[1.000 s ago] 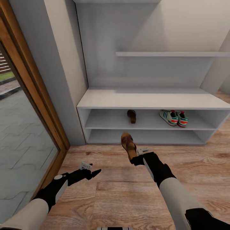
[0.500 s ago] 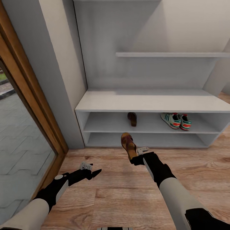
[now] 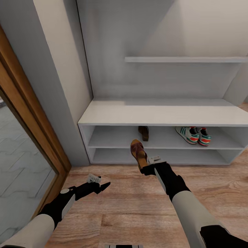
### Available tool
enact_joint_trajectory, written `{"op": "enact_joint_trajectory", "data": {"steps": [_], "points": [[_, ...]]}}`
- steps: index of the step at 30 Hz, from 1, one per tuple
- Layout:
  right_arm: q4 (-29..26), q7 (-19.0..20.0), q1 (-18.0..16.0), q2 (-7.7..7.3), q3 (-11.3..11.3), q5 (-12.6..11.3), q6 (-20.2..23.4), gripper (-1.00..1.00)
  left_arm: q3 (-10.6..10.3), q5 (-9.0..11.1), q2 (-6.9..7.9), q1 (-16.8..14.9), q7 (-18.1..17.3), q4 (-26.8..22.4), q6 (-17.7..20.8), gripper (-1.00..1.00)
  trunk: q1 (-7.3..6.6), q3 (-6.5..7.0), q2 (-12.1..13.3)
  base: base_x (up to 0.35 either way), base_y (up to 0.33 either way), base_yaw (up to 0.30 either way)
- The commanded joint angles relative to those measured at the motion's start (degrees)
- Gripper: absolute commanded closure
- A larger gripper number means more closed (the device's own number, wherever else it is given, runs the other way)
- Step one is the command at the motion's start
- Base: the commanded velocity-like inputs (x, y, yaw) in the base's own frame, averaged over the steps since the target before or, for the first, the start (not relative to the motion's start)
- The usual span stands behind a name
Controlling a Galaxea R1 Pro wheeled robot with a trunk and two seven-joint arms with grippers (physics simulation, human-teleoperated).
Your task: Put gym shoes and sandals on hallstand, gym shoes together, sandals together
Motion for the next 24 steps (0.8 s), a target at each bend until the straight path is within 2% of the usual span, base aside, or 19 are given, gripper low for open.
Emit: {"op": "enact_joint_trajectory", "data": {"steps": [1,6,11,13,14,15,17,19,24], "points": [[-0.1,0.2,0.0,0.01,0.0,0.4,0.3,1.00,-0.5,0.4,0.09,0.0,0.1,0.1,-0.3,-1.00,-0.01,-0.05,0.0,0.014,0.000,0.000],[-0.2,0.2,0.0,-0.05,0.0,0.4,0.3,1.00,-0.5,0.4,0.02,0.0,0.2,0.1,-0.3,-1.00,-0.01,-0.05,0.0,0.023,0.000,0.000],[-0.2,0.2,0.0,-0.04,0.0,0.4,0.3,1.00,-1.0,0.4,0.01,0.0,0.1,0.1,-0.4,-1.00,-0.01,-0.05,0.0,0.168,0.000,0.000],[-0.1,0.2,0.0,-0.07,0.0,0.4,0.3,1.00,-2.9,0.4,0.01,0.0,0.0,0.1,-0.4,-1.00,-0.01,-0.05,0.0,0.214,0.000,0.000],[-0.1,0.2,0.0,-0.07,-0.1,0.3,0.3,1.00,-8.2,0.4,0.01,0.0,-0.1,0.1,-0.4,-1.00,-0.01,-0.05,0.0,0.097,0.000,0.000],[-0.2,0.2,0.0,-0.07,-0.1,0.3,0.3,1.00,-10.1,0.5,0.01,0.0,-0.1,0.1,-0.4,-1.00,-0.01,-0.05,0.0,0.062,0.000,0.000],[-0.2,0.2,0.0,-0.08,-0.1,0.3,0.3,1.00,-12.5,0.5,0.01,-0.1,-0.1,0.1,-0.4,-1.00,-0.01,-0.05,0.0,0.041,0.000,0.000],[-0.2,0.2,0.0,-0.04,-0.1,0.3,0.3,1.00,-14.1,0.5,0.01,-0.1,-0.2,0.1,-0.4,-1.00,-0.01,-0.05,0.0,0.017,0.000,0.000],[1.5,-0.6,0.5,0.13,-1.7,0.5,-1.5,1.00,-15.2,0.6,-1.62,0.1,-0.1,1.7,-2.0,-1.00,-0.01,-0.05,0.0,0.000,0.000,0.000]]}}
